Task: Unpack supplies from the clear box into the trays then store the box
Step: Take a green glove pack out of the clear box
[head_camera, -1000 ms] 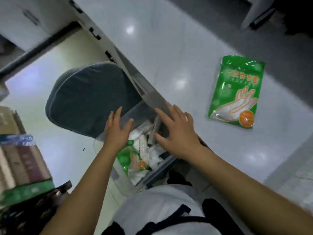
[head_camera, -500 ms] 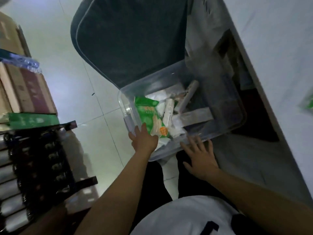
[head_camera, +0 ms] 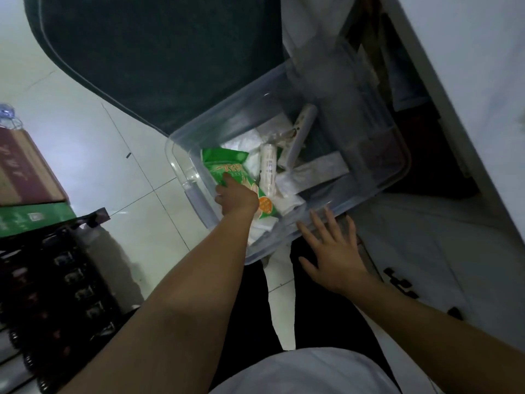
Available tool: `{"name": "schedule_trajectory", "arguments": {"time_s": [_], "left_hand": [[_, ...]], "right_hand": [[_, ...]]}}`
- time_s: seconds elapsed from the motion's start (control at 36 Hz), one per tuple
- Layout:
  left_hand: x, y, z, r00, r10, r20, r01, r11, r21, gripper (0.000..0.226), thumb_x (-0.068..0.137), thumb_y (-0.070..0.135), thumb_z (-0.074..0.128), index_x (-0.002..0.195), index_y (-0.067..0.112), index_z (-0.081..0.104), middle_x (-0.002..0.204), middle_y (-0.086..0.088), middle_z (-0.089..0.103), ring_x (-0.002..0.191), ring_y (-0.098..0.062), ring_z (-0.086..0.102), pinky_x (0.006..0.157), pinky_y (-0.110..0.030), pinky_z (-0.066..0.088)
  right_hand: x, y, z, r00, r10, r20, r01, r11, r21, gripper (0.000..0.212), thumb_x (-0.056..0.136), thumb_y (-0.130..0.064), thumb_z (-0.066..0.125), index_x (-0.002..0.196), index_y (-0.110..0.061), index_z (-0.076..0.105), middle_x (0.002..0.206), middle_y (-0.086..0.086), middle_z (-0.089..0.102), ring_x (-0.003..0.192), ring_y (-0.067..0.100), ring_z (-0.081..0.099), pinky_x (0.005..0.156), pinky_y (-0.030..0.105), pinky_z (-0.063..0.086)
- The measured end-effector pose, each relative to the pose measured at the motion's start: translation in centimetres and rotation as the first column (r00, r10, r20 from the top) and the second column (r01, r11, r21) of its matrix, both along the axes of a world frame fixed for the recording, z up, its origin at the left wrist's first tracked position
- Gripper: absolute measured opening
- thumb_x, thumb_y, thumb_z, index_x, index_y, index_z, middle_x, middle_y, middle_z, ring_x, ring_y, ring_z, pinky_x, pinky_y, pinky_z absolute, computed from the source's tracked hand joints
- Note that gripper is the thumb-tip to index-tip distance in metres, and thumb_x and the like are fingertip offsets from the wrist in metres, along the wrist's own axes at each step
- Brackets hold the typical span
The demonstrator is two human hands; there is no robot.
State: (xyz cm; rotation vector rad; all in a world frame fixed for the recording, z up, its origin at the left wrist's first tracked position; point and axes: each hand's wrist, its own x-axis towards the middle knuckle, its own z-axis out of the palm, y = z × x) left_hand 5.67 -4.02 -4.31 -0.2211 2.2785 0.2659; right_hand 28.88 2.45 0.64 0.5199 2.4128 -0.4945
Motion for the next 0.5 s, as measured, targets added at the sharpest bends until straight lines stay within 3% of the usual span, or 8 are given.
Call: {"name": "schedule_trajectory", "arguments": {"time_s": [0.22,0.28,0.33,0.42,0.5], "left_hand": [[-1.0,0.4,-2.2,0.953,0.299,-0.043,-0.288,0.941,0.176,0.072,0.098,0.018,0.046,0.158,0.019,0.008,0.149,-0.018,0.043,0.128,-0.037,0.049,0.105,-0.042,0.040],[-1.3,-0.1,-2.4,0.931,0.364,-0.037,-0.345,0.908,0.238,0.059,0.102,0.020,0.040,0.157,0.019,0.019,0.146,-0.017,0.046,0.127,-0.035,0.051,0.107,-0.040,0.040],[-1.7,-0.8,-2.3,0.932,0.357,-0.065,-0.325,0.901,0.288,0.050,0.102,0.014,0.043,0.151,0.016,0.033,0.141,-0.017,0.053,0.124,-0.032,0.055,0.102,-0.037,0.046],[-2.0,-2.0,-1.0,0.961,0.267,-0.071,-0.228,0.912,0.341,0.056,0.095,-0.001,0.049,0.147,0.015,0.037,0.136,-0.017,0.057,0.122,-0.033,0.057,0.099,-0.036,0.046],[-1.2,-3.0,2.4,0.983,0.185,-0.017,-0.162,0.898,0.410,0.061,0.095,0.011,0.055,0.151,0.022,0.035,0.136,-0.010,0.058,0.118,-0.028,0.058,0.098,-0.032,0.047]], "right_hand": [[0.6,0.0,-0.5,0.999,0.011,-0.053,-0.010,1.000,0.017,0.081,0.091,-0.060,0.043,0.159,-0.034,0.006,0.167,0.005,-0.009,0.151,0.033,-0.019,0.113,0.068,-0.009],[0.7,0.0,-0.5,0.998,0.010,-0.057,-0.009,1.000,0.008,0.080,0.092,-0.060,0.042,0.159,-0.034,0.008,0.167,0.004,-0.008,0.151,0.034,-0.017,0.114,0.068,-0.008],[0.7,0.2,-0.6,0.999,0.023,-0.042,-0.023,1.000,0.000,0.079,0.092,-0.062,0.040,0.159,-0.035,0.006,0.167,0.004,-0.009,0.151,0.033,-0.018,0.114,0.068,-0.010],[0.4,0.5,-0.4,0.999,0.035,0.006,-0.035,0.999,-0.004,0.077,0.093,-0.066,0.033,0.158,-0.039,0.001,0.167,0.002,-0.011,0.151,0.030,-0.021,0.113,0.065,-0.016],[-0.3,0.9,0.3,0.998,0.032,0.045,-0.031,0.999,-0.021,0.075,0.092,-0.071,0.027,0.157,-0.039,0.007,0.168,0.002,-0.003,0.153,0.028,-0.014,0.114,0.065,-0.014]]}}
